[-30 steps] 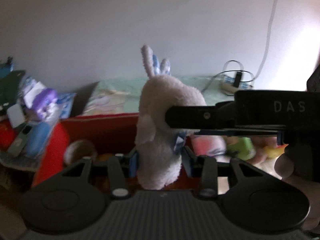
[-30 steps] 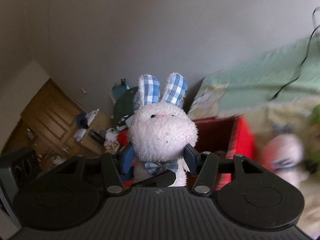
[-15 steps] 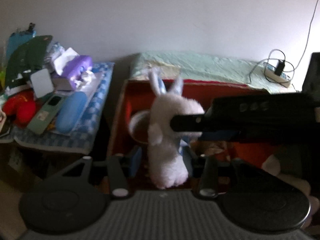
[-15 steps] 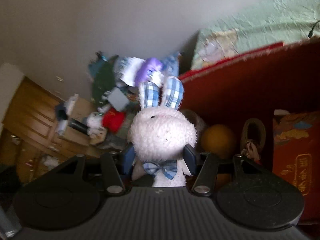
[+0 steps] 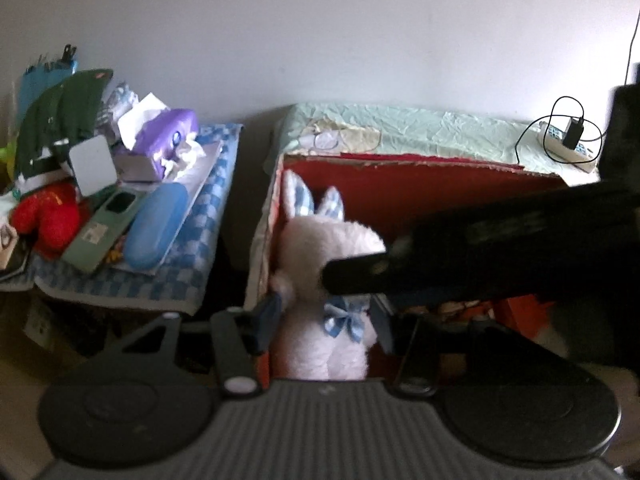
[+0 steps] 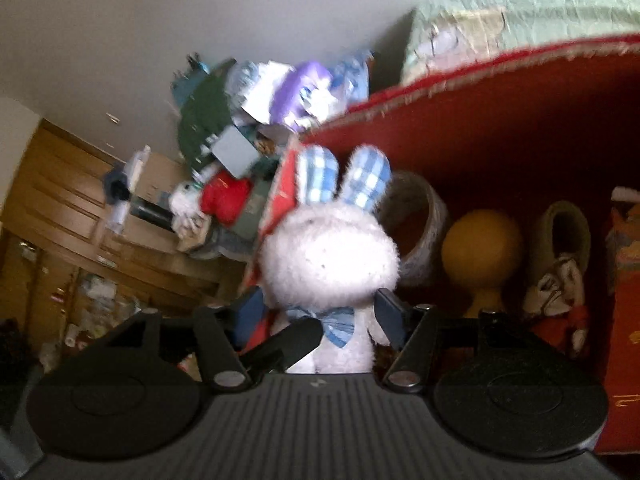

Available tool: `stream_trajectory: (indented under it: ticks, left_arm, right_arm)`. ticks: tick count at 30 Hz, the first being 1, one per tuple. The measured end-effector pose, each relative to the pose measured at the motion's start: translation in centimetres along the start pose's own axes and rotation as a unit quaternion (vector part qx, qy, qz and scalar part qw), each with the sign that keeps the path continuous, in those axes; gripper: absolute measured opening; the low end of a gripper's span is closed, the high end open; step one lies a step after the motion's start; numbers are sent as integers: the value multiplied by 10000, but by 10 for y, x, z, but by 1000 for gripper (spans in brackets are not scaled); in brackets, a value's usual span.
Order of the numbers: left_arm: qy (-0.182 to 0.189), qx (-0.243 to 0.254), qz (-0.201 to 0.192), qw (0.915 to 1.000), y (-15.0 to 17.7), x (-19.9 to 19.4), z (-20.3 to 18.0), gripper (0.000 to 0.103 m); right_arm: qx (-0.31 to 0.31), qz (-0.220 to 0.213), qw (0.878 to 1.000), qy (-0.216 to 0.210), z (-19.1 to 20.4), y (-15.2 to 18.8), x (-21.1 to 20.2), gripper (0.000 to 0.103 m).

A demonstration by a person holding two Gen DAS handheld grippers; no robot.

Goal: Organize objects
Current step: 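Lift the white bunny with the right tool and lower it into the red box, then open the right tool and move it back to the yellow cat plush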

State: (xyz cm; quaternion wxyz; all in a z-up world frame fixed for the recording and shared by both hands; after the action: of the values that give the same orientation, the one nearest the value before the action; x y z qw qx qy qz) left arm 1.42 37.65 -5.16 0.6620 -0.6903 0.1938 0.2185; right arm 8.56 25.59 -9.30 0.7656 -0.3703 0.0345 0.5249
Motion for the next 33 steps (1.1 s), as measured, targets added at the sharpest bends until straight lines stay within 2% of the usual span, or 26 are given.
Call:
stream_trajectory:
  ticks: [2,4,6,9,15,19,24,31,32,33]
  left_arm:
    - [33,-106,-30,9999,-3,-4,2,51]
    - [42,-126,-120,9998,-8,-10,2,51]
    - [14,-38,-236,9997,-14,-13,0,51]
    - [-127,149,-291,9994,-19,-8,-4,50]
    - [250,-140,-423,9987,-31,-10,-23,55]
    - [699,-138,-339,9969,-36,-7,-57,55]
    - [989,25,-392,9943,-47,-7,-102,57]
    - [1939,292,-353,9800,-50,-7,-198,65]
    - [2108,286,-318,9766,-48,-6,-214,67]
    - [2240,251,-268,9739,-46,-5,-227,74]
  right_arm:
    - [49,-192,9998,-93,-1,-5,-14,63]
    - [50,-348,9994,-25,-1,-9,-20,54]
    - [-5,-436,9990,58,-3,-9,-25,40]
    - [-226,-632,9974,279,-6,-10,-33,37]
    - [-441,-1115,9916,487,-15,-18,-68,37]
    - [-386,-1487,9864,588,-29,-23,-101,37]
    - [-337,-1858,9782,862,-52,-25,-145,37]
    - [-296,-2302,9640,1294,-95,-26,-212,35]
    - [-316,-2356,9616,1371,-105,-26,-224,35]
    - [-305,-2397,9600,1412,-114,-27,-236,35]
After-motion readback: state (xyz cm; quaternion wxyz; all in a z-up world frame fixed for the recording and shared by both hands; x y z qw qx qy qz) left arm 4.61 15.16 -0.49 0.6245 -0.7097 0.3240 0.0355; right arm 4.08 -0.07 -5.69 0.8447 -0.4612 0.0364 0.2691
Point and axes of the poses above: each gripper's, at about its wrist camera, not at the fingertips, and x roughly the way its jaws point, z to its left, y to its underside, the point moved 7 cm from there along x, roughly the way its jaws point, and after that the axes turned 13 degrees about -z, right-handed, at the moved point
